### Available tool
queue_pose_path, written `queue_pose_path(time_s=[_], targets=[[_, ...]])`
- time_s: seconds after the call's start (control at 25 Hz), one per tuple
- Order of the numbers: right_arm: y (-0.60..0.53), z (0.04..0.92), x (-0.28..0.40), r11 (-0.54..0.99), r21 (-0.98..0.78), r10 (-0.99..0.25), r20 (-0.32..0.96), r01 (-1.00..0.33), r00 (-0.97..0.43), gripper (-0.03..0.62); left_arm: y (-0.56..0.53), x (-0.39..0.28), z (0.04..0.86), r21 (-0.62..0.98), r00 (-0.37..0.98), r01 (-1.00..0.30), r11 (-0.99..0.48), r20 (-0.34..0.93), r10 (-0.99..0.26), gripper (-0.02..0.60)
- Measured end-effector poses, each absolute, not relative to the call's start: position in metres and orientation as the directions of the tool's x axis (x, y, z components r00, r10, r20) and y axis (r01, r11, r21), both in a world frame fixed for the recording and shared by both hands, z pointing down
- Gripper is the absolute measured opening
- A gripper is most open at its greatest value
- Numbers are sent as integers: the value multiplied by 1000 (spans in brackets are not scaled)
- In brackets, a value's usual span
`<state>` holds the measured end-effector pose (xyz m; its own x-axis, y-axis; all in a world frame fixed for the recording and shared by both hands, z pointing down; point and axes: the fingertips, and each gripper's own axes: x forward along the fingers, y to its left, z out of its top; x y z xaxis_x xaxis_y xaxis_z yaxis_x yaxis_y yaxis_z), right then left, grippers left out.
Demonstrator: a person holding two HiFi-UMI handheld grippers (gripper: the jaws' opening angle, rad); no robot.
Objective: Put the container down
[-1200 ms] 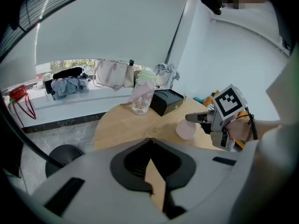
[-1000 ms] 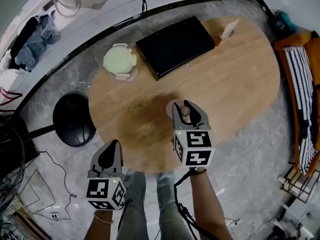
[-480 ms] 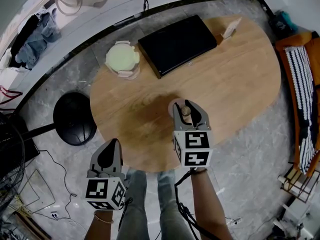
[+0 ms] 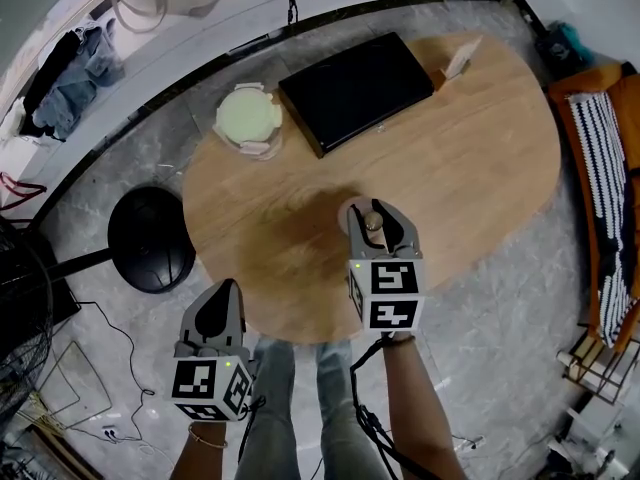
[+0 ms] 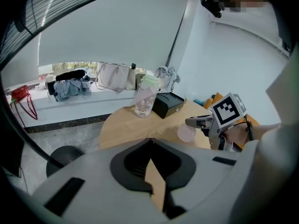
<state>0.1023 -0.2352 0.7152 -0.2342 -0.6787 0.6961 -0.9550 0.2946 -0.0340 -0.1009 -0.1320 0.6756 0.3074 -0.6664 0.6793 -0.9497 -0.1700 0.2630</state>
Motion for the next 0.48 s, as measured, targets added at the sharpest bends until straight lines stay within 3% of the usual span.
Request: queue_pose_path(time_s=[0.48], targets=[[-230, 708, 102, 285, -34, -691, 685, -958, -230, 167, -126, -101, 673, 257, 310, -949, -180, 678, -666, -6]])
